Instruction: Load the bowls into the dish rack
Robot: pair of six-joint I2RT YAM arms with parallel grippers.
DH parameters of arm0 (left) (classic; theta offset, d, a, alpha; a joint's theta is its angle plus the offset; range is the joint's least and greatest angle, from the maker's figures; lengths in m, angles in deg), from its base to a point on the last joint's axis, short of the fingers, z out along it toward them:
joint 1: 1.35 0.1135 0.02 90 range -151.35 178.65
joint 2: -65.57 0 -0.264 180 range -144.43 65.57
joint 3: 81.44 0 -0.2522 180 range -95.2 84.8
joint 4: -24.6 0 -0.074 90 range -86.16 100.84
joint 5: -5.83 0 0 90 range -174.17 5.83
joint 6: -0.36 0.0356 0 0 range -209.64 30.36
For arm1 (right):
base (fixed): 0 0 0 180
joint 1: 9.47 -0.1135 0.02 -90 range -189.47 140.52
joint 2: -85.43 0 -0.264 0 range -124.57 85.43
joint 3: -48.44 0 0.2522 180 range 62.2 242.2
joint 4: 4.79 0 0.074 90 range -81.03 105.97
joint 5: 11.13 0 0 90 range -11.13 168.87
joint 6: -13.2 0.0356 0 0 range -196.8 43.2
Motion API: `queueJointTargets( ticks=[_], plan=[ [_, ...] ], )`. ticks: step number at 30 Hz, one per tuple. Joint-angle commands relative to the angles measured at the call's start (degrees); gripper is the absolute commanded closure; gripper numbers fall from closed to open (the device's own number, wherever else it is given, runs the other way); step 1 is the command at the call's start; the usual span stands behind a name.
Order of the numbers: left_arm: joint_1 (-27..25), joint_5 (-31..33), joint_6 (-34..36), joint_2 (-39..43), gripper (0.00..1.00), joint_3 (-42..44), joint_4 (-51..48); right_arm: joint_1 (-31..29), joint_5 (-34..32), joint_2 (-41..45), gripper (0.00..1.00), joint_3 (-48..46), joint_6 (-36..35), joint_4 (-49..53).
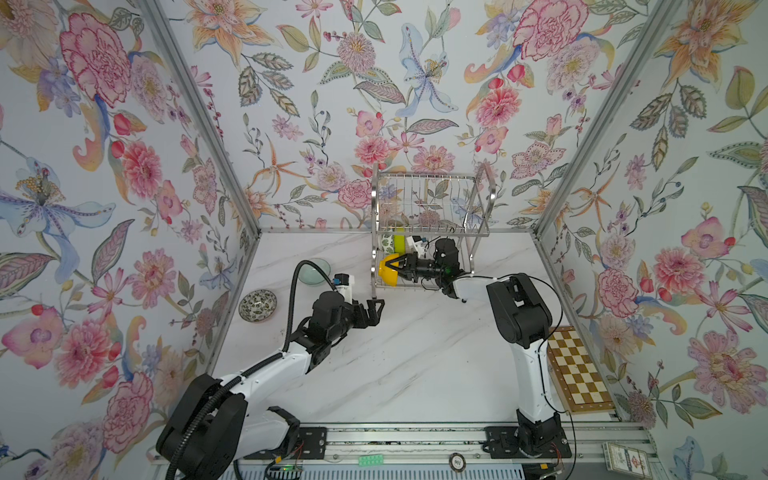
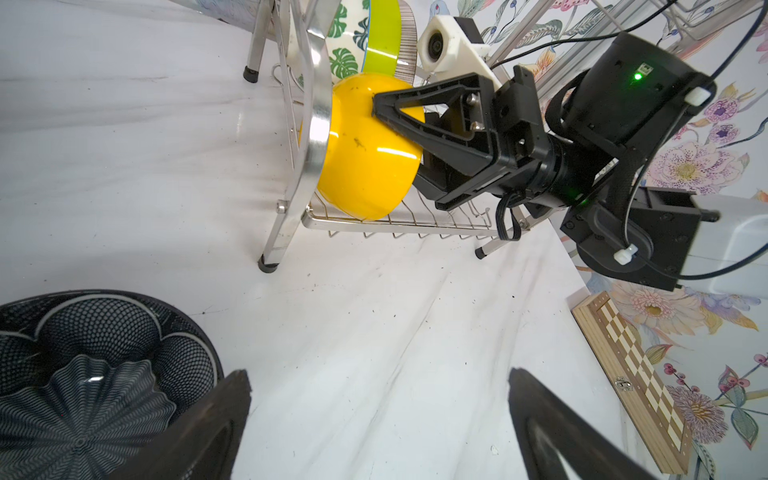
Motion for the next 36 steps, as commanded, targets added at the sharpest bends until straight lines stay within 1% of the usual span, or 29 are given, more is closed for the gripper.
queueJointTargets(
  ticks=[1,7,18,21,26,32,35,36],
  plan=[
    [0.1,-0.9,-0.8,1.1,0.01,-0.2,-0.7,0.1,-0.7,1.8,0.73,-1.7,1.5,-3.2],
    [-0.2,-0.7,-1.1,1.3,0.01,-0.1,-0.7,0.2,-1.3,3.4,0.7,-4.1,2.6,-5.8],
    [-0.9,-0.4,-1.4,1.5,0.01,-0.2,-0.8,0.3,-2.1,6.9,0.57,-8.4,4.2,-9.5],
    [-1.1,-0.3,-1.4,1.6,0.01,-0.3,-1.0,0.3,-2.9,8.6,0.52,-10.2,4.5,-10.5],
    [-1.4,-0.2,-1.3,1.6,0.01,-0.8,-1.2,0.5,-4.5,12.2,0.4,-13.8,3.6,-10.8],
    [-2.0,0.2,-1.3,1.7,0.01,-2.1,-1.7,1.0,-6.2,17.3,0.23,-18.4,1.6,-10.7],
    [-3.0,0.8,-1.2,1.9,0.01,-2.8,-1.9,1.4,-6.6,19.8,0.18,-20.3,-0.1,-9.1],
    [-3.4,1.2,-1.1,2.0,0.01,-3.1,-2.2,1.5,-7.0,20.8,0.15,-21.1,-0.7,-8.6]
  ],
)
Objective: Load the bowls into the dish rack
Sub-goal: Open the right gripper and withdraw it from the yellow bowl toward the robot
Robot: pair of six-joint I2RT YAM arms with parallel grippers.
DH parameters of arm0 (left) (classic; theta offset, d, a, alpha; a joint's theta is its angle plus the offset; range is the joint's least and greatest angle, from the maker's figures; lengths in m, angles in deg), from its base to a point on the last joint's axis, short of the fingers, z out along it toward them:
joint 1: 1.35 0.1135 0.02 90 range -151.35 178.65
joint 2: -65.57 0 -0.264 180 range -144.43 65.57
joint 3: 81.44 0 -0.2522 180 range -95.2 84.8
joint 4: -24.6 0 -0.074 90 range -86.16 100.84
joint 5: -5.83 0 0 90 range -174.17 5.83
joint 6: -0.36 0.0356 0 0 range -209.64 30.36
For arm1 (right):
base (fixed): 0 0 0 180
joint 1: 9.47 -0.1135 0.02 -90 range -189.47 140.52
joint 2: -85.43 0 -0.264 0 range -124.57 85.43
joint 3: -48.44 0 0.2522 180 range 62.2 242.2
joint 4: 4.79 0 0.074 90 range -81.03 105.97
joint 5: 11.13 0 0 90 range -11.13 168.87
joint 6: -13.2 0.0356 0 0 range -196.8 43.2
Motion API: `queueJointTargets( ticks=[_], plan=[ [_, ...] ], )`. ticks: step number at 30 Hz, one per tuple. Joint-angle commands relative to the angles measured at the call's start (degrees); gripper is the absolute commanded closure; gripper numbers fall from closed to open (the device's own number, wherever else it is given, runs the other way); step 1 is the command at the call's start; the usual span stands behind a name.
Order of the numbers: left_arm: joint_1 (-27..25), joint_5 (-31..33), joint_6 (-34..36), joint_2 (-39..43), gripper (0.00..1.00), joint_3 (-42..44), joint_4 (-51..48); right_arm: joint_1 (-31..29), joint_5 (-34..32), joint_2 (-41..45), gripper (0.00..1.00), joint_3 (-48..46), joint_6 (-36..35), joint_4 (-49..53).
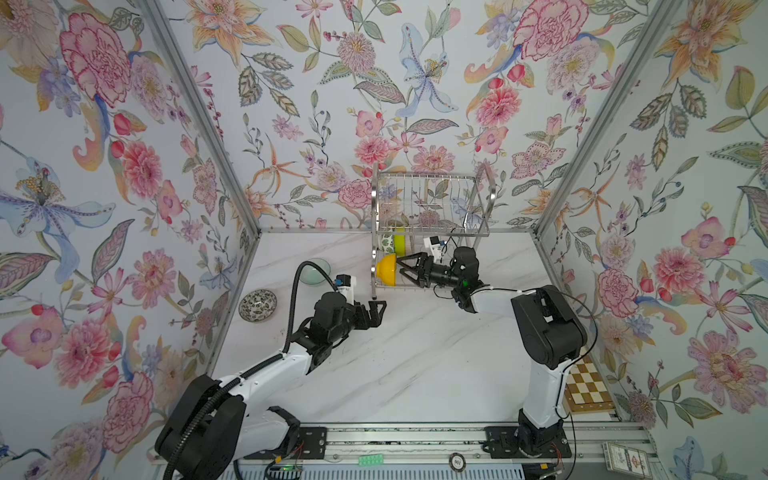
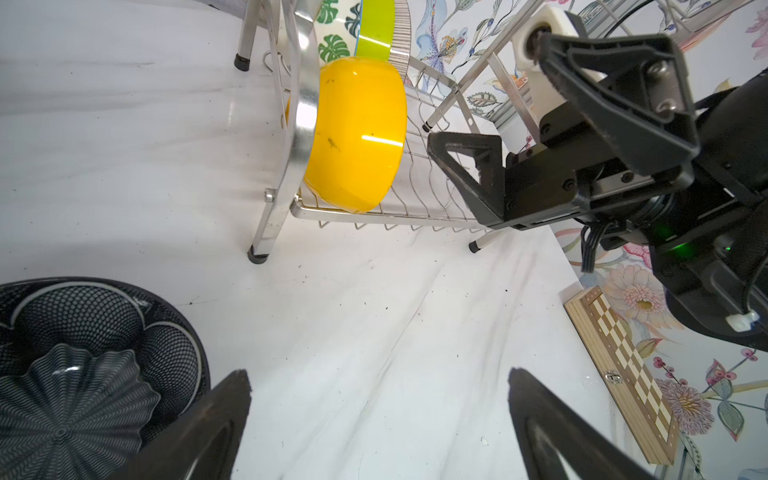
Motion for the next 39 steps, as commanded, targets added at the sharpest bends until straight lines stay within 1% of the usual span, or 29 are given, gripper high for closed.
queueJointTargets(
  ticks=[1,3,4,11,15,18,22,25,27,30,33,36,39],
  plan=[
    [-1.7,1.4,0.3,1.7,0.01,-2.8,-1.1,0.6,-1.6,4.6,0.12,-2.7,-3.5,0.3],
    [-2.5,2.3,0.6,1.9,0.01,-3.5,-1.5,1.0,-2.6,6.7,0.03,-4.7,-4.7,0.8],
    [-3.0,2.7,0.7,1.9,0.01,-3.7,-1.6,1.2,-2.9,7.8,0.01,-5.8,-5.4,1.3],
    [-4.5,3.9,1.2,2.2,0.01,-5.5,-2.5,2.4,-4.4,15.0,0.01,-10.3,-11.3,9.4],
    [-5.7,4.8,1.1,2.0,0.01,-5.4,-1.9,3.2,-6.8,20.8,0.01,-11.6,-18.3,20.4],
    [-6.6,5.1,1.1,1.3,0.01,-5.4,-1.0,3.3,-11.2,26.1,0.01,-11.9,-25.0,31.1],
    [-7.7,5.1,1.0,-0.5,0.01,-6.2,0.2,4.0,-19.7,33.3,0.01,-13.2,-31.9,42.5],
    [-8.4,5.1,0.8,-2.4,0.01,-7.5,0.5,5.3,-24.6,36.6,0.01,-14.1,-35.3,48.2],
    [-8.9,4.8,0.9,-3.6,0.01,-8.8,0.6,6.8,-27.3,37.7,0.01,-14.1,-36.4,51.1],
    [-10.0,5.0,1.2,-5.3,0.01,-10.5,1.0,8.8,-35.1,38.7,0.01,-13.8,-37.8,56.0],
    [-10.8,4.8,1.1,-7.1,0.01,-12.2,1.4,9.8,-43.8,38.8,0.03,-13.2,-39.5,58.2],
    [-11.5,4.4,1.2,-8.6,0.01,-13.4,1.5,10.5,-46.9,37.0,0.1,-12.9,-40.7,57.6],
    [-11.8,4.6,1.3,-9.0,0.01,-13.8,1.3,10.8,-47.4,33.9,0.16,-12.3,-41.9,55.8]
  ],
)
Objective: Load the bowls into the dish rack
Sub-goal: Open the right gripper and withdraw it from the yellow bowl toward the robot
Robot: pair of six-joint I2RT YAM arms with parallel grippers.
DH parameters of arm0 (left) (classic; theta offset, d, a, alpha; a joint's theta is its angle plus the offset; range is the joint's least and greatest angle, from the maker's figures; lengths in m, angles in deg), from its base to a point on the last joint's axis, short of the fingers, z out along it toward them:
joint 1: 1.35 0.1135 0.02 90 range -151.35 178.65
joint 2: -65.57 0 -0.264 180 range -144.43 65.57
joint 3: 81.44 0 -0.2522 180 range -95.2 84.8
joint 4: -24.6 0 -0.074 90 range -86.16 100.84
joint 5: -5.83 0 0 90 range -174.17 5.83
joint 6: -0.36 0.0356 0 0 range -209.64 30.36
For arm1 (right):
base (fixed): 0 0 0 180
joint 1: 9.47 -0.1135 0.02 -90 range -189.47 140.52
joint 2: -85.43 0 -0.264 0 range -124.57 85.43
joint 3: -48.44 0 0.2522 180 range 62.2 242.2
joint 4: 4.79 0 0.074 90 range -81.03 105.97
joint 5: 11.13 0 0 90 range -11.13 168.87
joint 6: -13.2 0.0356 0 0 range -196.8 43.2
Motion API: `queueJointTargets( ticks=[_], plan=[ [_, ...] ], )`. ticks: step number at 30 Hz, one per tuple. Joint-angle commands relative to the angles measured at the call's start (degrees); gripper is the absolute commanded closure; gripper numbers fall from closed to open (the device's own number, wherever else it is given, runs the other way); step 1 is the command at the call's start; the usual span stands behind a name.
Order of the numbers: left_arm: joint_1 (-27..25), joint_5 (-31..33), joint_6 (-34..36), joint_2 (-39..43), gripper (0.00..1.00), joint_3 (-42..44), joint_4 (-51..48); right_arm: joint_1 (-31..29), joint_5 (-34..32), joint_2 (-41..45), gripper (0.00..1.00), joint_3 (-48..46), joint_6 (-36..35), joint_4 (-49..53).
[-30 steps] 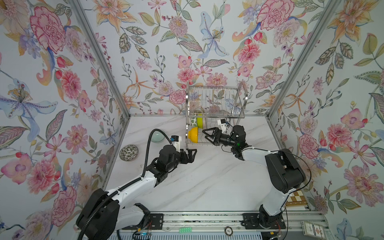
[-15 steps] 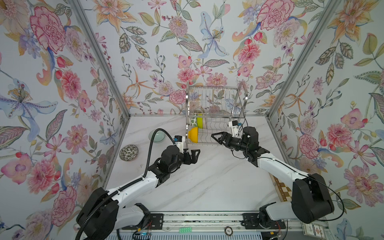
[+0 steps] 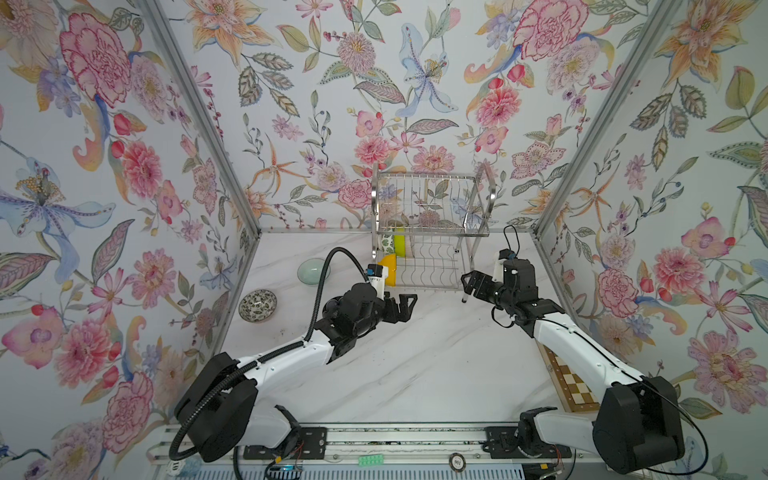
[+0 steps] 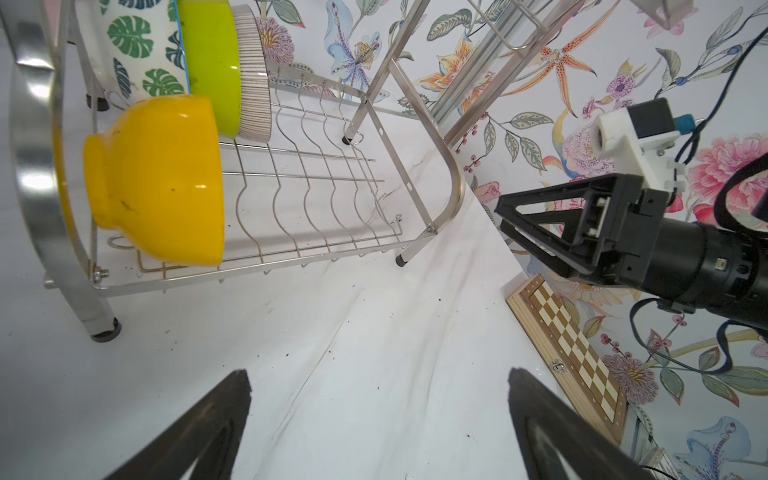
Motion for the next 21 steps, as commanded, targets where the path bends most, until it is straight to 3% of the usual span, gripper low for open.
queueJointTargets(
  ticks=[1,17,21],
  plan=[
    [-0.7,0.2,1.3,-0.6,0.01,-1.5,0.5,0.2,-5.1,-4.0,0.2,1.1,-2.9,0.6],
    [-0.6,2.9,2.6,2.1,0.01,-0.2,-2.8,1.8,-4.4,-19.8,0.81,11.8,-8.7,-2.3],
    [-0.5,4.0,3.2,3.1,0.01,0.0,-3.9,1.9,-2.9,-22.2,0.87,14.4,-8.9,-1.7]
  ],
)
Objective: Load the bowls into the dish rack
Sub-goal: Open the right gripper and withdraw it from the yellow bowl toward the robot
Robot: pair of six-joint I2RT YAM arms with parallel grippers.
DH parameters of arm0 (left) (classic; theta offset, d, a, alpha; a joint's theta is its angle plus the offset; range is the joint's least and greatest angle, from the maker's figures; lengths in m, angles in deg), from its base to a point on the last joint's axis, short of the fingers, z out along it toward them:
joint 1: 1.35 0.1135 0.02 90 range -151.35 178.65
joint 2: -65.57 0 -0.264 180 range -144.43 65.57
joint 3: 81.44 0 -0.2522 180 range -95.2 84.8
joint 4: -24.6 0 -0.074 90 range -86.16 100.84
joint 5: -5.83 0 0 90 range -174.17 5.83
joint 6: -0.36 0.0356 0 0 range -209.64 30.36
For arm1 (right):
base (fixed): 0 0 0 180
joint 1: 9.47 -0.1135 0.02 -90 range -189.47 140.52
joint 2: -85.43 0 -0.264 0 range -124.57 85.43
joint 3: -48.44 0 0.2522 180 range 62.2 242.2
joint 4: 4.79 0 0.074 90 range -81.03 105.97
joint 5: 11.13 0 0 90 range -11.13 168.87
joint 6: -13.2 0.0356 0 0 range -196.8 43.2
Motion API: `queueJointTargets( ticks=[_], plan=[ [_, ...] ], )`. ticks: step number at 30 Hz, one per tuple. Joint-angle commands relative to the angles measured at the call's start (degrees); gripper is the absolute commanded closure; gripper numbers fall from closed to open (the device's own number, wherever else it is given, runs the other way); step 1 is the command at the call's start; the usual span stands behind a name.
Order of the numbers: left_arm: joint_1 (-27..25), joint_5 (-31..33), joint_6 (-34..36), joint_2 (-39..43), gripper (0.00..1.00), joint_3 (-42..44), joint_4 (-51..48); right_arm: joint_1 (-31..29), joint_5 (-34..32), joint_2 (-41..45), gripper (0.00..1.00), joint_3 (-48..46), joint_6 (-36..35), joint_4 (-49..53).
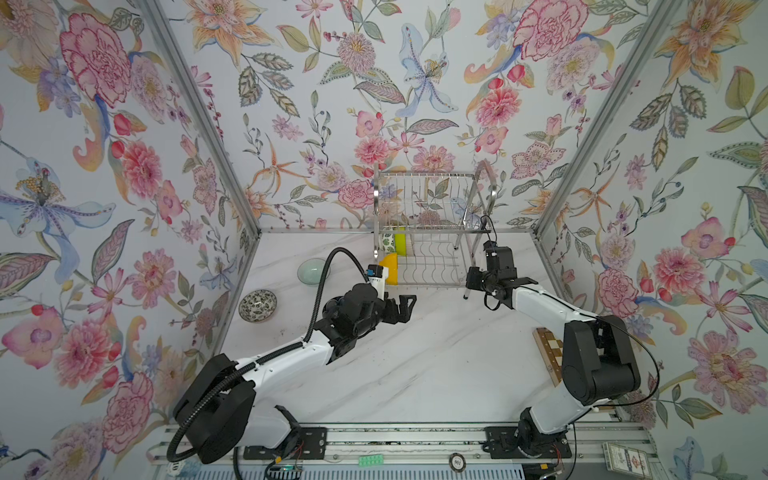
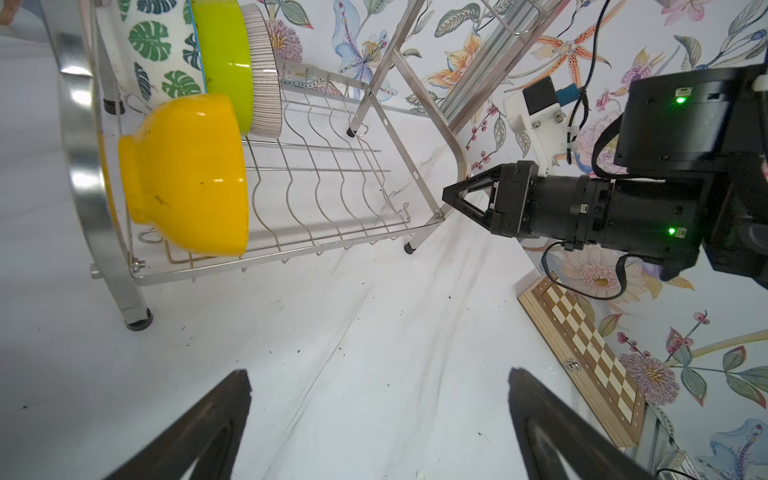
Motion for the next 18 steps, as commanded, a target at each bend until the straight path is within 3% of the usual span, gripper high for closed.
queueJointTargets(
  ticks=[1,6,18],
  plan=[
    [-0.3,2.1,1.8,1.8,0.01,0.2,-1.7,0.8,2.0,-2.5,0.88,2.7,2.3,-0.2],
    [-0.2,2.1,1.6,2.1,0.01,0.1,-2.3,0.7,2.9,-3.6,0.87,4.1,1.8,0.6],
    [0.6,7.8,3.2,5.5,0.01,-0.8,-9.9,0.7,4.0,5.0,0.39,0.0,2.9,3.2]
  ],
)
